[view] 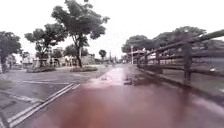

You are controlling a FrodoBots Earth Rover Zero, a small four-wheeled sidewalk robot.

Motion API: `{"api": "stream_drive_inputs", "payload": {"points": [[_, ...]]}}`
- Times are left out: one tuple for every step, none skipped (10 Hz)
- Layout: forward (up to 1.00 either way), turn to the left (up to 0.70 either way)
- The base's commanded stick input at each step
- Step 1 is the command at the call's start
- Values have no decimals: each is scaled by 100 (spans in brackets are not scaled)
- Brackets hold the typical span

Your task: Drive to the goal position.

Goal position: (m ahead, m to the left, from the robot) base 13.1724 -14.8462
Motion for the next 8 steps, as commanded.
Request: {"api": "stream_drive_inputs", "payload": {"points": [[70, -33], [70, -30], [70, -9], [70, 0], [70, 0], [70, -24], [70, -32], [70, -13]]}}
